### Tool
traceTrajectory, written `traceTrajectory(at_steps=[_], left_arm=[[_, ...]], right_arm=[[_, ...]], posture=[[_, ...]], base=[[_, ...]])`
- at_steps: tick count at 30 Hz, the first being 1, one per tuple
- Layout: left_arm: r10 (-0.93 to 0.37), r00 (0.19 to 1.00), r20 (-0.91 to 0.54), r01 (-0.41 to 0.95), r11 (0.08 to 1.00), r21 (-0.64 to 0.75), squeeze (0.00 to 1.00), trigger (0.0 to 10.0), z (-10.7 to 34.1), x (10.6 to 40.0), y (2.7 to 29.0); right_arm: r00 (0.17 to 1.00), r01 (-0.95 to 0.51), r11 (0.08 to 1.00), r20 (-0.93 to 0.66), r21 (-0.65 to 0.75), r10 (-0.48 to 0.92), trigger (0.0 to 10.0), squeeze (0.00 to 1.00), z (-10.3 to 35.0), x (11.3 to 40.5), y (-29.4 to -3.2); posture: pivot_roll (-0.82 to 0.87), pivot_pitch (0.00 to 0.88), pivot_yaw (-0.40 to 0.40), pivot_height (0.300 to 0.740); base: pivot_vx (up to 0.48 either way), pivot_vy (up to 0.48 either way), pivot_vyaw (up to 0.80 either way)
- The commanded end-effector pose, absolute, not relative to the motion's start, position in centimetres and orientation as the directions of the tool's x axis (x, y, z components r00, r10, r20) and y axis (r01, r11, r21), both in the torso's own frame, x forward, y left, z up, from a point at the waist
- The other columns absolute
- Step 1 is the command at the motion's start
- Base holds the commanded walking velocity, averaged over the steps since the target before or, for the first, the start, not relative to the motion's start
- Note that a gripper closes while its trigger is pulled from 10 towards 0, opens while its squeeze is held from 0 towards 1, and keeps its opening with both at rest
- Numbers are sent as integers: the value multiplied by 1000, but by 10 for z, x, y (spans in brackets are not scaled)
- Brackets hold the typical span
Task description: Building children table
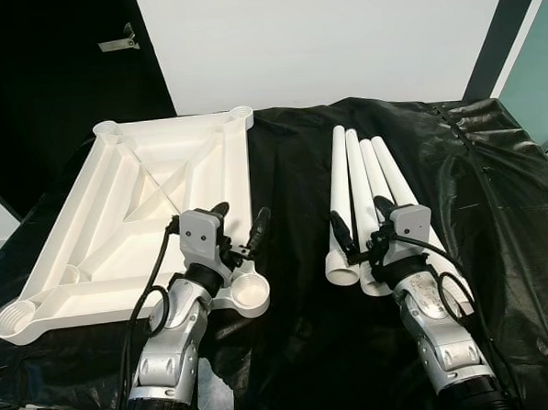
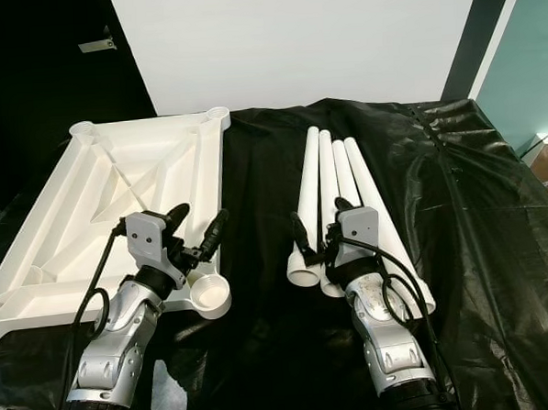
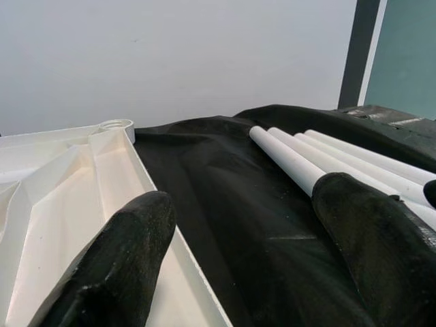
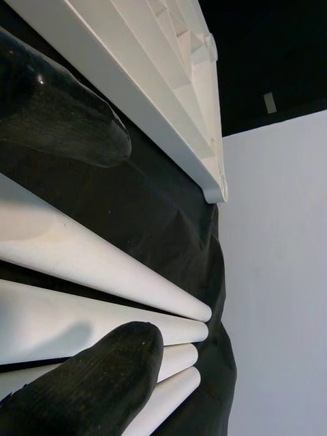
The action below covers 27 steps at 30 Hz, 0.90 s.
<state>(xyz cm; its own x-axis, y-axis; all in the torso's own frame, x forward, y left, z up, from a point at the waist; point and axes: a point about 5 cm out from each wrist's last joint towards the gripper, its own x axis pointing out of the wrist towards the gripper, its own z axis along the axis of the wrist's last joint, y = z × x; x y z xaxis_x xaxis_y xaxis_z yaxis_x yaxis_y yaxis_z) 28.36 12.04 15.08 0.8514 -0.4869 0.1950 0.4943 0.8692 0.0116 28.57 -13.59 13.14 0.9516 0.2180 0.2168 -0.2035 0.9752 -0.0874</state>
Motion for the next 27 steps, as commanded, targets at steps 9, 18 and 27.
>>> traceTrajectory(at_steps=[9,18,27], left_arm=[[-517,835,186,521,853,30,0,10000,150,282,121],[-524,831,185,529,848,28,0,10000,150,281,120],[-526,829,190,532,846,18,0,10000,151,282,120]], right_arm=[[953,-201,976,213,-90,216,10000,0,131,286,-136],[952,-201,975,215,-94,217,10000,0,131,286,-137],[952,-200,975,216,-93,216,10000,0,132,287,-137]], posture=[[-10,0,30,740],[-11,0,28,740],[-11,0,29,740]], base=[[0,0,0],[0,0,0],[0,0,0]])
